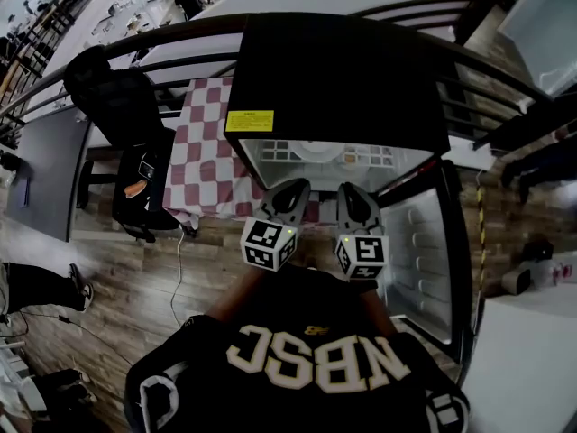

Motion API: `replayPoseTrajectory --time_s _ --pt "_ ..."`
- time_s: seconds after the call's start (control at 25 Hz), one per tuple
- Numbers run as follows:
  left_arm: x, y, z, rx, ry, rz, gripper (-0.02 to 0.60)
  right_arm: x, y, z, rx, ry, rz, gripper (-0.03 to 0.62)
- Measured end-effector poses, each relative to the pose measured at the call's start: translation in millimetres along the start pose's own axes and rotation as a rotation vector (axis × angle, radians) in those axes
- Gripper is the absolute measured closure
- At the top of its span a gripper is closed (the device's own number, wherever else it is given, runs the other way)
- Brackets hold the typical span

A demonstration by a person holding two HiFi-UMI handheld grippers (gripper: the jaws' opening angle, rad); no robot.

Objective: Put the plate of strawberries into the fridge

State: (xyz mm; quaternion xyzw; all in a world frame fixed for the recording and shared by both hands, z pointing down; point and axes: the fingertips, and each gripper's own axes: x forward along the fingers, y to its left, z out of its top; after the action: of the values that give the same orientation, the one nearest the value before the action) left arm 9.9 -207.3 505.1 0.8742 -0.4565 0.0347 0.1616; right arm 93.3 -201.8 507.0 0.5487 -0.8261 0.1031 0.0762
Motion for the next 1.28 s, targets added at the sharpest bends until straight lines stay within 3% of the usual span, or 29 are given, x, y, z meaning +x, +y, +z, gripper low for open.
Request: replayPoseTrajectory --time_s 0.28,0.48,1.28 --pt "-22 -14 3 -0.003 -0.051 0.037 0.554 -28 8 7 -0.118 -0.045 -0.016 0.565" --pt "-36 -21 1 0.001 -0.08 0.054 0.556 -42 14 9 -0.119 -0.085 0.009 0.574" --pt "-49 -34 -28 -0.047 -0.041 0.06 0.555 -55 16 -14 -0.071 -0.016 0.021 0.574"
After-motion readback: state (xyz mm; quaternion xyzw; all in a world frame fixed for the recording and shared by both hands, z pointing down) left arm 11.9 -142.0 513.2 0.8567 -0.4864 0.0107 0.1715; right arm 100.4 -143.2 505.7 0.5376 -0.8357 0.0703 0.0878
